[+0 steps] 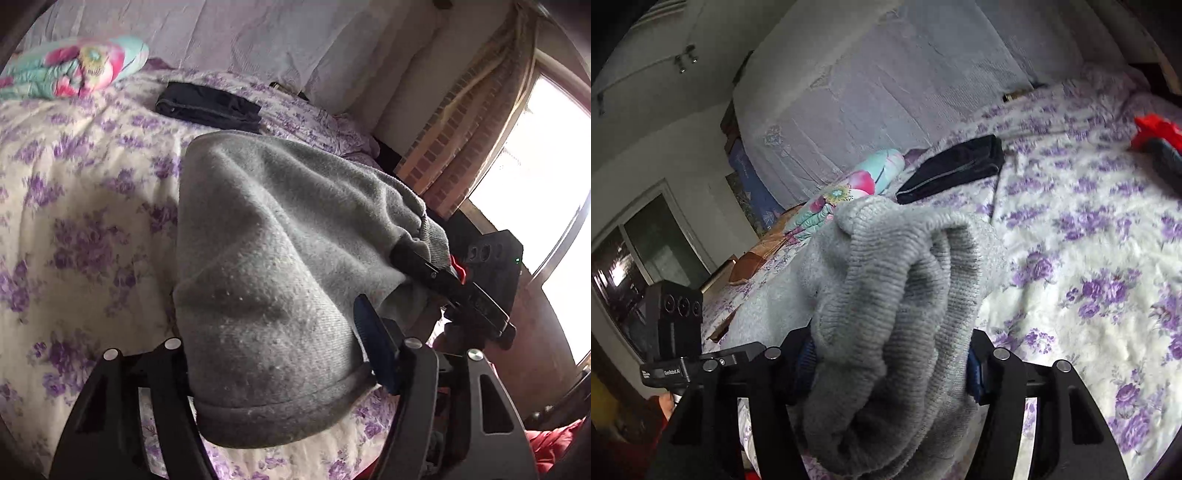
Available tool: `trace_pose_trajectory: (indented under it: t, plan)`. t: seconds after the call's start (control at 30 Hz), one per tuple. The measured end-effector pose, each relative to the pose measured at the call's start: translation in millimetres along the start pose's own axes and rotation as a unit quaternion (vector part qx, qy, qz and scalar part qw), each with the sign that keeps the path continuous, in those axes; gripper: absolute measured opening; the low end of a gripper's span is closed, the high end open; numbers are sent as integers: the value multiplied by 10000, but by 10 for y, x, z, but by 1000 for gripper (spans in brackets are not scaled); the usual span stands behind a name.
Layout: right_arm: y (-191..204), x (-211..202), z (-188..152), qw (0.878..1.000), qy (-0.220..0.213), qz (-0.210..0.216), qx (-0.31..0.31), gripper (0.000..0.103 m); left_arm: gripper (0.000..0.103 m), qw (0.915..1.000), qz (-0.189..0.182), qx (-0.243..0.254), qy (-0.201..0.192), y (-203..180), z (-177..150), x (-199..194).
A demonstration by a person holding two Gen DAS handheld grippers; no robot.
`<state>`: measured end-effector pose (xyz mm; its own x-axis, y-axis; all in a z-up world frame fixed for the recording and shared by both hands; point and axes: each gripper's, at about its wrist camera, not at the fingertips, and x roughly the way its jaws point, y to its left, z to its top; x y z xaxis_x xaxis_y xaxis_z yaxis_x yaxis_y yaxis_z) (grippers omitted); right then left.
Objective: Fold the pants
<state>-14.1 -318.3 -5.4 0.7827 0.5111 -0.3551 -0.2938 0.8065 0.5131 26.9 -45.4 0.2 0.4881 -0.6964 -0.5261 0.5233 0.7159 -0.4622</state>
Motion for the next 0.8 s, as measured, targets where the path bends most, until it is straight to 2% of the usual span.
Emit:
trace_pose_trajectory:
  t: [0.1,0.17,0.27,0.37,0.53,0.8]
  plan:
    - [111,-147,136,9997,-210,92,-117,64,62,9993,25,249,-272,-146,126,-143]
    - [137,-197,326,9992,-315,168,-194,64,61,9982,-11,390,-464,-195,281,-192]
    - [102,-72,716,9989,-345,213,-251,64,61,9957,145,678,-616,-232,581,-138]
    - [-58,265,1076,9994,-249,201,-105,64,61,9955,312,676,-591,-62,1034,72]
    - [-364,1054,1713,9998,-8,166,99,64,61,9955,542,456,-637,320,1795,432]
    - [-558,2095,2846,9968,-622,-55,-500,64,61,9878,858,222,-1279,905,3056,1106]
